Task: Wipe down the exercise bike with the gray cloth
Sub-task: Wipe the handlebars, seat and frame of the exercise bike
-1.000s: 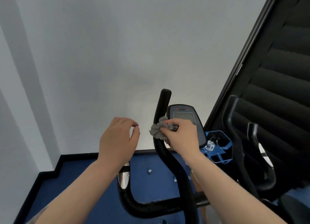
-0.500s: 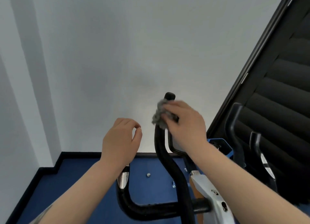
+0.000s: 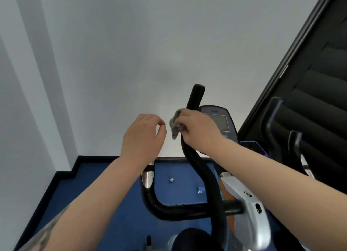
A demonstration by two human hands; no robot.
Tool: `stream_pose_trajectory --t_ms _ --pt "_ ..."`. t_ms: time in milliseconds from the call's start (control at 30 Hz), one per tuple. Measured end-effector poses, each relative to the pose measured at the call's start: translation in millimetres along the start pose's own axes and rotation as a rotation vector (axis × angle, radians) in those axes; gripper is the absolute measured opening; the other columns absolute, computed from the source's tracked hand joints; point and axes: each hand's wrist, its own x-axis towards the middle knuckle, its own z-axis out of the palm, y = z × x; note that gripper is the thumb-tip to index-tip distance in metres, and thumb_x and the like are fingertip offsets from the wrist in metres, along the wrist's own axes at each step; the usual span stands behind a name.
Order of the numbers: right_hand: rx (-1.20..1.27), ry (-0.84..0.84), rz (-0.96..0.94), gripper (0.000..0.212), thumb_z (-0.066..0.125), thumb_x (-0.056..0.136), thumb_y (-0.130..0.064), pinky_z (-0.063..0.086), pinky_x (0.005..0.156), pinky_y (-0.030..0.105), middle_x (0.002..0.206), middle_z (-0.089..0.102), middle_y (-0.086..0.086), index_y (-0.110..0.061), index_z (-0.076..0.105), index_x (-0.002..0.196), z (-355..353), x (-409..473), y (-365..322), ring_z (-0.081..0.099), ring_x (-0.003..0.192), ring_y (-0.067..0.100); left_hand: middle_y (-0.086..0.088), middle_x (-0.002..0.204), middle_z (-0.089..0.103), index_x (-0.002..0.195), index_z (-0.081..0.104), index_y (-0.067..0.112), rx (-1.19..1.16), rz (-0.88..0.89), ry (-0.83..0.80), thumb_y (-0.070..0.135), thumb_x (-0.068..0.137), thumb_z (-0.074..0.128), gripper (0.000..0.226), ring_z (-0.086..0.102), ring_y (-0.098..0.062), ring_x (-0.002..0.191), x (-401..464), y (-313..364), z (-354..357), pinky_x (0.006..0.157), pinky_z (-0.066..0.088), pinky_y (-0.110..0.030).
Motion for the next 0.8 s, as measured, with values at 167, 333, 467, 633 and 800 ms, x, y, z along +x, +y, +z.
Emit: stream_pose_trajectory --t_ms 167,333,467,633,800 --pt "0.42 -0.034 -0.002 0.019 0.068 0.081 -0.007 0.047 0.088 0.027 0.104 0.066 -0.003 -0.012 0.072 0.099 -11.3 -40.4 9.1 0.06 0.099 0.009 0.004 0.14 0.047 0.112 0.062 0.018 -0.074 -0.019 0.004 0.023 0.092 0.048 0.025 0.03 -0.01 0.136 -18.7 10.4 2.1 0.11 0.024 -0.026" --pt "0.535 -0.094 -0.045 0.021 0.069 0.08 -0.004 0.05 0.086 0.032 0.099 0.064 -0.006 -0.013 0.074 0.1 -15.8 -78.2 10.6 0.062 0.093 0.009 0.012 0.145 0.039 0.119 0.057 0.028 -0.197 -0.02 -0.038 0.027 0.092 0.045 0.03 0.026 -0.003 0.137 -85.0 38.5 2.9 0.114 0.024 -0.036" --pt "0.586 -0.086 -0.039 0.021 0.071 0.08 -0.004 0.05 0.086 0.033 0.098 0.065 -0.003 -0.013 0.074 0.098 -15.0 -120.7 17.5 0.062 0.093 0.009 0.029 0.13 0.044 0.124 0.051 0.04 -0.214 -0.018 -0.257 0.039 0.089 0.043 0.036 0.034 0.01 0.124 -137.1 62.7 7.6 0.108 0.031 -0.025" --pt "0.732 0.09 0.154 0.023 0.072 0.078 0.002 0.047 0.087 0.021 0.097 0.065 -0.004 -0.011 0.073 0.097 -4.5 -179.0 6.1 0.061 0.093 0.007 0.02 0.129 0.048 0.13 0.048 0.032 -0.052 -0.027 -0.277 0.033 0.092 0.045 0.038 0.032 0.004 0.125 -149.8 63.2 8.0 0.112 0.016 -0.021" --pt "0.746 0.355 0.342 0.028 0.071 0.075 0.002 0.044 0.085 0.012 0.097 0.064 -0.008 -0.015 0.072 0.096 15.1 -228.2 -33.0 0.06 0.097 0.001 0.016 0.126 0.055 0.125 0.054 0.029 -0.007 -0.013 -0.332 0.031 0.093 0.043 0.034 0.032 0.001 0.125 -149.1 64.7 11.2 0.109 0.008 -0.014"
